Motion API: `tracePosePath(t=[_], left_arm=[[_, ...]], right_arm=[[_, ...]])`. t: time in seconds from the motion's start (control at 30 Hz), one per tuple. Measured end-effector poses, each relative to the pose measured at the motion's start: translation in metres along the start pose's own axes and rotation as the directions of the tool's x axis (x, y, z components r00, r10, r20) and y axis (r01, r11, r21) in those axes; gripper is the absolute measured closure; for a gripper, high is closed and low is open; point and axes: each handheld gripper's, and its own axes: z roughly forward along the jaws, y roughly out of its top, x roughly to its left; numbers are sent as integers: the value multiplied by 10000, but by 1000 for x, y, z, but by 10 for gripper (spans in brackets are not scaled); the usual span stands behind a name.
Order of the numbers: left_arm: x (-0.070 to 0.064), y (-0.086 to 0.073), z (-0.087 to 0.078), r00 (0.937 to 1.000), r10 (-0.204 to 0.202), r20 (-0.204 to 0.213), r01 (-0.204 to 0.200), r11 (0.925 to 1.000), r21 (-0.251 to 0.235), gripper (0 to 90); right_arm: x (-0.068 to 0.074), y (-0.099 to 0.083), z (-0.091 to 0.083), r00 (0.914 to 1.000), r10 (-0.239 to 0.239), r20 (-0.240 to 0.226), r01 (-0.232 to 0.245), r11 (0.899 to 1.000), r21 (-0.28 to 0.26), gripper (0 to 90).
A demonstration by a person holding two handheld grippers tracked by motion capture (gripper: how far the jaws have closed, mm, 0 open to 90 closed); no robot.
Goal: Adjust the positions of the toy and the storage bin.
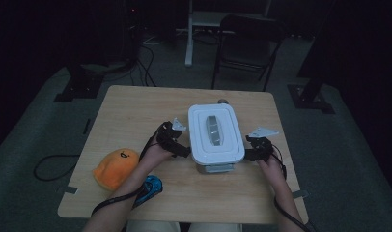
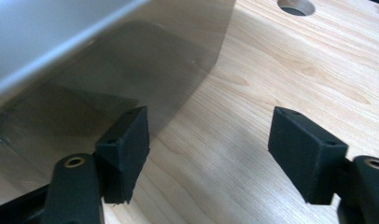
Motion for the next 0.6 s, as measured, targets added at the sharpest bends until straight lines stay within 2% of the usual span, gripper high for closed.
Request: tracePosePath(t=[0.07,0.13,0.17,0.2,0.27,0.3,0.37,0.4,0.43,0.5,0.6], left_arm=[[4,-2,2,9999,-167,27,168,9998,-132,19],[8,-2,4,9995,-91,-312,89,9999,-78,20],[8,-2,4,9995,-91,-312,89,9999,-78,20],[16,0,7,9979,-375,-532,371,9993,-86,20],[19,1,9,9968,-424,-680,421,9991,-63,20],[25,4,12,9953,-676,-698,663,9976,-201,20],[26,6,13,9944,-680,-809,666,9976,-189,20],[31,9,16,9941,-755,-785,739,9970,-224,20],[31,9,16,9941,-755,-785,739,9970,-224,20],[36,13,21,9933,-809,-828,791,9966,-238,20],[40,17,25,9923,-907,-844,888,9957,-256,20]], right_arm=[[0,-1,2,9998,103,142,-106,9997,218,259],[-1,-1,2,9989,141,442,-144,9999,65,259],[-1,-1,2,9989,141,442,-144,9999,65,259],[-8,0,3,9954,603,740,-583,9979,-289,260],[-12,2,5,9907,825,1082,-789,9962,-376,263],[-15,3,7,9899,817,1157,-768,9960,-462,262],[-18,5,10,9887,784,1279,-717,9958,-565,262],[-22,9,14,9884,1083,1063,-1008,9921,-742,262],[-23,11,15,9872,1167,1091,-1087,9911,-768,262],[-24,17,20,9833,1175,1389,-1078,9913,-755,261],[-25,22,24,9819,1230,1442,-1116,9902,-845,238]])
